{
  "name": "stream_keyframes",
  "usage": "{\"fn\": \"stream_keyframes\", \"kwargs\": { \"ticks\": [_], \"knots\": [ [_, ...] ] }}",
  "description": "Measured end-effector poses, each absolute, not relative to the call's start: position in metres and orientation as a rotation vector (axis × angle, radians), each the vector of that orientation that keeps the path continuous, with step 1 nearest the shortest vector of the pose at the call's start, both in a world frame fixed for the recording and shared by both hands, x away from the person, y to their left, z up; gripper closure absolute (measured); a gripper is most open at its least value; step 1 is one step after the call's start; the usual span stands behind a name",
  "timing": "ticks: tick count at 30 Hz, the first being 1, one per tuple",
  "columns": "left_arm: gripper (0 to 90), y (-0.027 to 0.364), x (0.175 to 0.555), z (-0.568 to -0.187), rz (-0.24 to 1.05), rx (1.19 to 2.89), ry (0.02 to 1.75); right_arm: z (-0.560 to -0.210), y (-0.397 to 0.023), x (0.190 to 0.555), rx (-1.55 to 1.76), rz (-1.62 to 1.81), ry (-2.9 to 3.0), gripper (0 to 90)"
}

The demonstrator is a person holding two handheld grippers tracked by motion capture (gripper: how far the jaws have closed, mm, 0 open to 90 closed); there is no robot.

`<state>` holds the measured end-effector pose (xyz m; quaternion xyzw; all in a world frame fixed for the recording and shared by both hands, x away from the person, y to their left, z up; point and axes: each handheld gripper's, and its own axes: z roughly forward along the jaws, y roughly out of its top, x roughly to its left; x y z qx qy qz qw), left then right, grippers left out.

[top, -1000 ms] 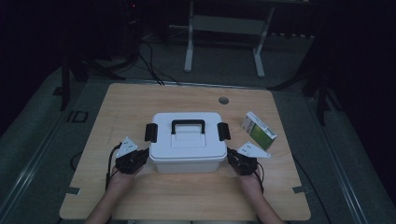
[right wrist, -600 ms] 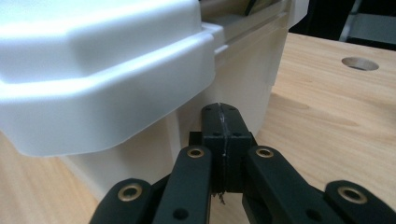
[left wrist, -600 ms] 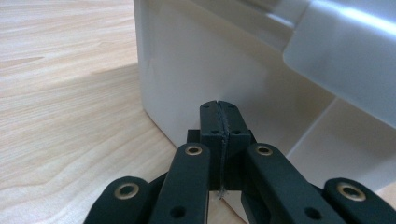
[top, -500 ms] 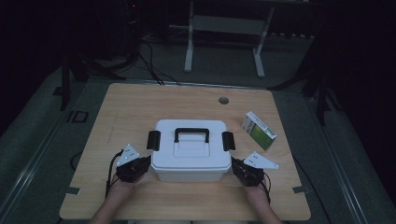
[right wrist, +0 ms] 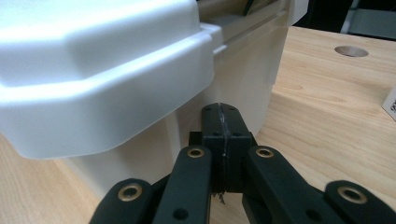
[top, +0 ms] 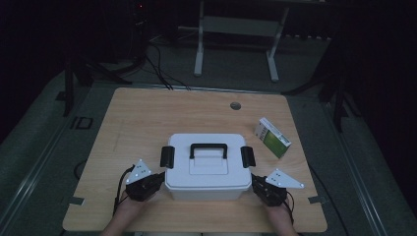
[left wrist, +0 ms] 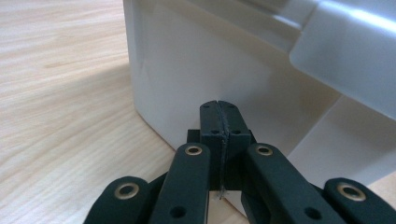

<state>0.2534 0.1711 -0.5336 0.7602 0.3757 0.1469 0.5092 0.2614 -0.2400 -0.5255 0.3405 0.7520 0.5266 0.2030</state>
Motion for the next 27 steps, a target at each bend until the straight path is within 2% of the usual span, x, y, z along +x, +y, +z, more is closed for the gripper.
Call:
{"fn": "stream_keyframes", "kwargs": {
  "ticks": [13, 27],
  "knots": [
    [89.8, 0.166, 0.249, -0.534, 0.331, 1.835, 0.885, -0.526, -0.251, 0.246, 0.972, 1.497, 2.099, 90.0],
    [89.7, 0.167, 0.248, -0.535, 0.335, 1.832, 0.878, -0.526, -0.251, 0.248, 0.961, 1.489, 2.105, 90.0]
  ]
}}
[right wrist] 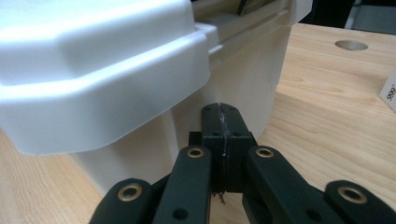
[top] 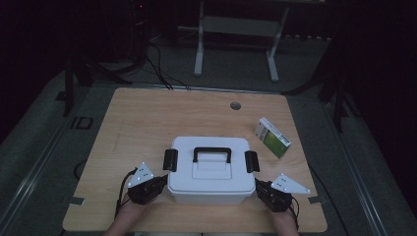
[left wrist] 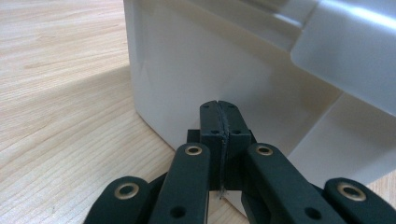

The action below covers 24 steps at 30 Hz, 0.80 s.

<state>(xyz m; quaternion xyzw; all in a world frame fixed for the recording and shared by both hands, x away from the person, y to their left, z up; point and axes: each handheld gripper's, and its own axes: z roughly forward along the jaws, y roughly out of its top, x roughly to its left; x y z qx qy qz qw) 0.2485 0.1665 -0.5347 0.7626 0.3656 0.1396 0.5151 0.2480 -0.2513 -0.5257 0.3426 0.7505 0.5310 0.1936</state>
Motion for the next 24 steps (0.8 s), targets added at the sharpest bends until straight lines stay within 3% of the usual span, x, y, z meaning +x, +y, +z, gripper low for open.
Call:
{"fn": "stream_keyframes", "kwargs": {
  "ticks": [8, 12, 14, 15, 16, 17, 18, 19, 20, 21, 23, 24],
  "knots": [
    [89.0, 0.167, 0.251, -0.536, 0.343, 1.863, 0.897, -0.524, -0.257, 0.253, 0.962, 1.505, 2.078, 88.1],
    [83.2, 0.170, 0.253, -0.538, 0.341, 1.872, 0.910, -0.523, -0.264, 0.256, 0.984, 1.485, 2.055, 83.1],
    [75.7, 0.173, 0.255, -0.539, 0.335, 1.886, 0.913, -0.524, -0.268, 0.257, 0.990, 1.472, 2.045, 78.6],
    [66.0, 0.174, 0.255, -0.539, 0.341, 1.897, 0.908, -0.525, -0.272, 0.259, 1.004, 1.457, 2.042, 72.6],
    [66.0, 0.176, 0.256, -0.540, 0.349, 1.909, 0.910, -0.525, -0.272, 0.259, 1.004, 1.457, 2.042, 72.6],
    [54.8, 0.179, 0.258, -0.541, 0.352, 1.933, 0.928, -0.527, -0.276, 0.261, 1.023, 1.444, 2.041, 58.4],
    [50.1, 0.179, 0.258, -0.541, 0.352, 1.933, 0.928, -0.528, -0.278, 0.262, 1.031, 1.434, 2.042, 54.5],
    [50.1, 0.181, 0.258, -0.542, 0.354, 1.940, 0.944, -0.528, -0.278, 0.262, 1.031, 1.434, 2.042, 54.5],
    [46.3, 0.184, 0.260, -0.543, 0.338, 1.949, 0.950, -0.529, -0.280, 0.263, 1.037, 1.429, 2.039, 48.3],
    [40.6, 0.189, 0.261, -0.545, 0.338, 1.965, 0.974, -0.532, -0.284, 0.264, 1.066, 1.420, 2.038, 34.1],
    [38.2, 0.192, 0.261, -0.547, 0.321, 1.972, 0.974, -0.534, -0.289, 0.266, 1.084, 1.429, 2.027, 21.5],
    [38.2, 0.195, 0.261, -0.547, 0.328, 1.981, 0.983, -0.534, -0.289, 0.266, 1.084, 1.429, 2.027, 21.5]
  ]
}}
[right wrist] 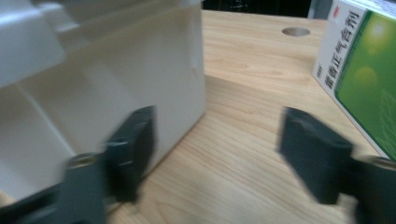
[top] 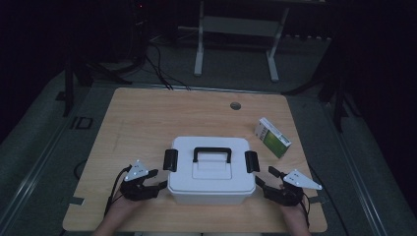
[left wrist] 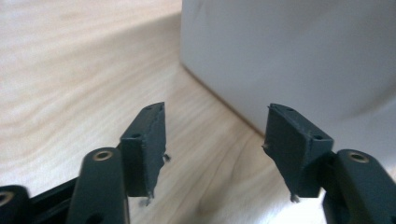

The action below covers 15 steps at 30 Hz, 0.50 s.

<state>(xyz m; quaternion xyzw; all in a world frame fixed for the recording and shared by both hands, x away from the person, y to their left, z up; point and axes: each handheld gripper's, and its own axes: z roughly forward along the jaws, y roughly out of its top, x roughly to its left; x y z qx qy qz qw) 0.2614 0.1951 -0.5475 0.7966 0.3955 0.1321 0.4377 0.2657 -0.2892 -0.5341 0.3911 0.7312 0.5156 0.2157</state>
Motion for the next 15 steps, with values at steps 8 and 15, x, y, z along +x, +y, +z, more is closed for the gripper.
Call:
{"fn": "stream_keyframes", "kwargs": {
  "ticks": [8, 15],
  "knots": [
    [33.4, 0.221, 0.263, -0.549, 0.310, 1.998, 1.034, -0.538, -0.303, 0.267, 1.084, 1.356, 2.032, 11.3],
    [33.4, 0.236, 0.261, -0.543, 0.322, 2.017, 1.067, -0.542, -0.315, 0.266, 1.104, 1.309, 2.007, 11.4]
  ]
}}
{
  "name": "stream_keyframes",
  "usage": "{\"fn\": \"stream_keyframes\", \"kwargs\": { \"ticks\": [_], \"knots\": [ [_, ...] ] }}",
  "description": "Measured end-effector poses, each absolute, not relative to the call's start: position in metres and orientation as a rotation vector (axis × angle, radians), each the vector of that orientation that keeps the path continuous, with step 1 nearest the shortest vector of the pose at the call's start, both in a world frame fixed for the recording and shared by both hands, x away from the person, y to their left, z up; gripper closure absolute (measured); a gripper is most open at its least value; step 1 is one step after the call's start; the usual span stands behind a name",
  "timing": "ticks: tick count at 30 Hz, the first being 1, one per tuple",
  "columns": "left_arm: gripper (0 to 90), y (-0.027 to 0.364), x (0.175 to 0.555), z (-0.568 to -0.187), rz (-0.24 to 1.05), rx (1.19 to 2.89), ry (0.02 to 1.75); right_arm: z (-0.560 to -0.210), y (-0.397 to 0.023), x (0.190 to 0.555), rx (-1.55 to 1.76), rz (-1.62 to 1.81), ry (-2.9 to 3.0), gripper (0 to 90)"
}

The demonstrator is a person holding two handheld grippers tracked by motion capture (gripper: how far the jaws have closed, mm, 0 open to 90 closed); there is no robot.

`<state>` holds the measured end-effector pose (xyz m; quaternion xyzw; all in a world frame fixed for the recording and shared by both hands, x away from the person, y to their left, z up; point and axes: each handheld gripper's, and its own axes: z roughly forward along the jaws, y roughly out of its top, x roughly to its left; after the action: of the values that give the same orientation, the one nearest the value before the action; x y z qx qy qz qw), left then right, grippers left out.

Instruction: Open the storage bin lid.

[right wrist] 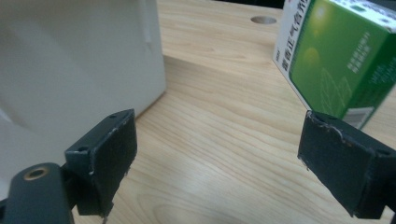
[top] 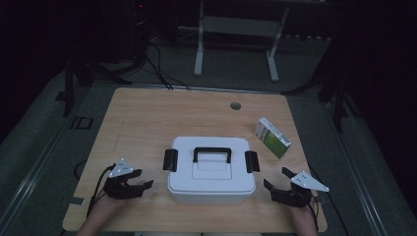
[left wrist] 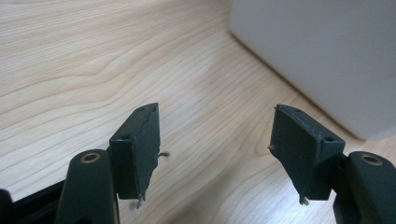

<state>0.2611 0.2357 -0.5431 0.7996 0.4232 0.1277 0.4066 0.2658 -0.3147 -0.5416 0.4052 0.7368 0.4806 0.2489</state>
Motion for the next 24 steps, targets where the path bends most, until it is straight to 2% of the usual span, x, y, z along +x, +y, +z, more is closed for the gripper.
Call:
{"fn": "stream_keyframes", "kwargs": {
  "ticks": [8, 24],
  "knots": [
    [33.5, 0.244, 0.261, -0.533, 0.263, 2.078, 1.052, -0.542, -0.324, 0.266, 1.132, 1.306, 1.986, 11.4],
    [33.5, 0.260, 0.268, -0.514, 0.179, 2.346, 1.035, -0.541, -0.328, 0.267, 1.153, 1.332, 1.990, 11.4]
  ]
}}
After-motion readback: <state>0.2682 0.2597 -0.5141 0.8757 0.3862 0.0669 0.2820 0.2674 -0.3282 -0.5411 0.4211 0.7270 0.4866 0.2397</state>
